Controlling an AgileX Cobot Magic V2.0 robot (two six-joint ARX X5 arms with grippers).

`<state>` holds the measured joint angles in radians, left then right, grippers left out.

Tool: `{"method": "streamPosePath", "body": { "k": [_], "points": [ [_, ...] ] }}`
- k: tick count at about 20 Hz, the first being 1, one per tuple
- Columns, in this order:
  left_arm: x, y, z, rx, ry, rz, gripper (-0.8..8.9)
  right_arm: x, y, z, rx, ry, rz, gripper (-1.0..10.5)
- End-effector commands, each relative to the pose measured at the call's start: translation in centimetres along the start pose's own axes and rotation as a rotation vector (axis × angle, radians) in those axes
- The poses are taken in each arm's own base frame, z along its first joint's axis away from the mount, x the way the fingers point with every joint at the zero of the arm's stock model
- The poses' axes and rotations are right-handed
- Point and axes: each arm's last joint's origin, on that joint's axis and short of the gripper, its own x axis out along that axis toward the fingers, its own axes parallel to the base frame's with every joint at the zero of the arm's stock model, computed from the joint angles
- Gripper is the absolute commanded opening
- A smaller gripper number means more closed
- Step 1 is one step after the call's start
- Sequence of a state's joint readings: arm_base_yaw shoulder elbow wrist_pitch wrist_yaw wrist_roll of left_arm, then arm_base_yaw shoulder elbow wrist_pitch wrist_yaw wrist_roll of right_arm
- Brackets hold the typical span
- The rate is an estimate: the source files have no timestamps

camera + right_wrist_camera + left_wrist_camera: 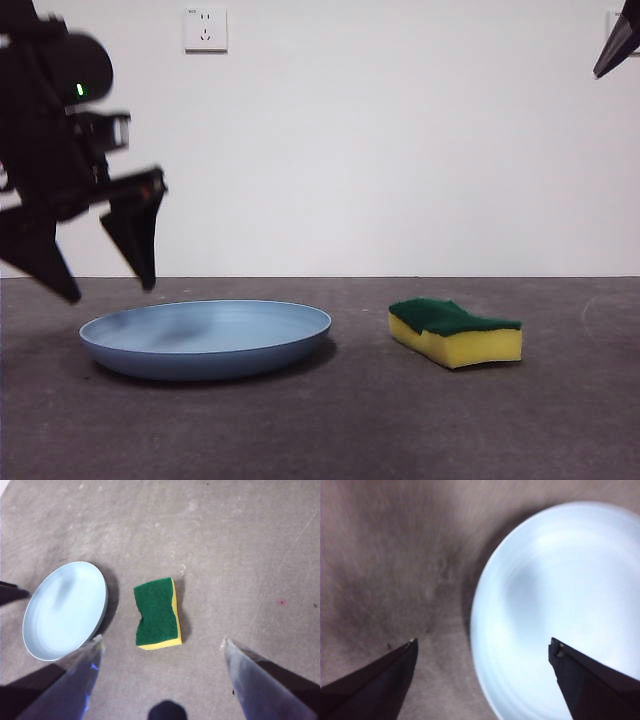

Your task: Pick up the plate,pick up the cloth,clean the plate with the cloth

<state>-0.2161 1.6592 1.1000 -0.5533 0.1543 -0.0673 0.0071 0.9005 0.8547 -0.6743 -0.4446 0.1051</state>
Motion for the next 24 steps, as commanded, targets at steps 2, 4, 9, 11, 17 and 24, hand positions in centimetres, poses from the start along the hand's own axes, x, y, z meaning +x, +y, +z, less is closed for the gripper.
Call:
{"method": "streamPosePath", "body": {
  "k": [2,4,9,11,17,24],
  "points": [
    [2.0,0.2,-0.4,0.009,0.054,0.024,4.36,0.0,0.0,0.0,-0.001,0.003,0.001,4.1],
    [3.2,0.4,-0.4,0.008,0.072,0.023,4.36,0.0,0.0,0.0,-0.002,0.003,0.001,4.1],
    [4.3,0.3,-0.6,0.010,0.098,0.023,3.80,0.0,0.0,0.0,-0.002,0.003,0.000,4.1],
    [4.3,0.3,-0.7,0.011,0.099,0.022,0.95,0.0,0.0,0.0,-0.002,0.004,0.000,4.1],
    [3.5,-0.1,-0.3,0.030,0.065,0.017,-0.08,0.1,0.1,0.0,-0.006,0.005,0.008,4.1],
    [-1.2,-2.0,0.0,0.079,-0.039,-0.006,-0.08,2.5,1.8,0.0,-0.083,0.092,0.046,4.1]
  ]
}}
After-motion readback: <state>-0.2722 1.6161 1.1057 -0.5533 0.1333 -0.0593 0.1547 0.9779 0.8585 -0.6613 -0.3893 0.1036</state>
